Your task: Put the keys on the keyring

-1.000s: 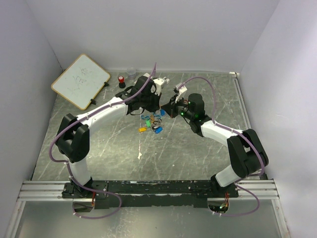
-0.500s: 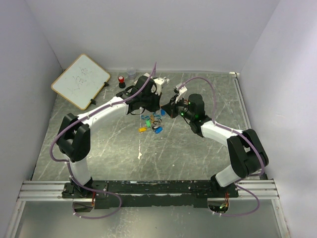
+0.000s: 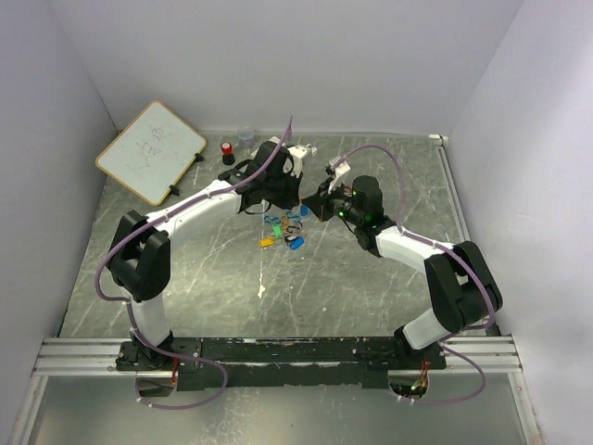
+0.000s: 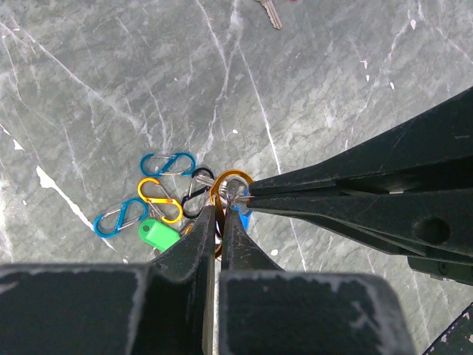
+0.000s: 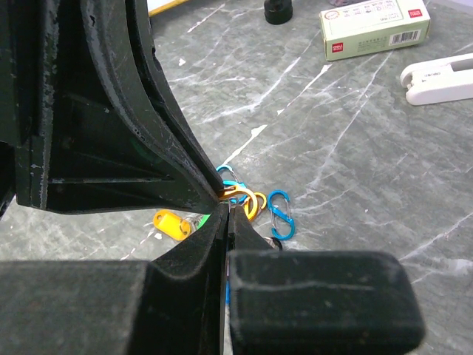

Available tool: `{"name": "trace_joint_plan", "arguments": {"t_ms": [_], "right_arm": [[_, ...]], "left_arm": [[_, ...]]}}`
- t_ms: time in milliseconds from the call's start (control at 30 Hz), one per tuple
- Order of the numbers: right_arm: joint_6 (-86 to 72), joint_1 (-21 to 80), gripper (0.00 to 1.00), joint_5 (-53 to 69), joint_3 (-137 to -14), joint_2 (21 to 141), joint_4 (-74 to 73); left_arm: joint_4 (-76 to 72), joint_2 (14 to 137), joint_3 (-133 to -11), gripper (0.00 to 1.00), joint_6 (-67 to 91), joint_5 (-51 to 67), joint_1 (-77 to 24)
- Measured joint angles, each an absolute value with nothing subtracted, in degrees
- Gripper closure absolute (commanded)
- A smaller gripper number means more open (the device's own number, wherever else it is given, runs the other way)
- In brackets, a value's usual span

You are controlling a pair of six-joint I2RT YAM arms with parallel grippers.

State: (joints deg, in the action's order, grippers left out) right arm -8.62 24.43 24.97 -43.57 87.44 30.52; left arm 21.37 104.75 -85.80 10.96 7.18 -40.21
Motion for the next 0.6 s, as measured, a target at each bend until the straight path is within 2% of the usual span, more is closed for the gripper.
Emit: {"name": "trace_joint_plan", "arguments": {"t_ms": [600], "right_arm": [[-8.60, 24.38, 1.00, 24.05, -42.59, 87.22, 30.26]], "left_arm": [[21.41, 104.75, -85.86, 0.93, 11.38, 7.81, -39.57]]}}
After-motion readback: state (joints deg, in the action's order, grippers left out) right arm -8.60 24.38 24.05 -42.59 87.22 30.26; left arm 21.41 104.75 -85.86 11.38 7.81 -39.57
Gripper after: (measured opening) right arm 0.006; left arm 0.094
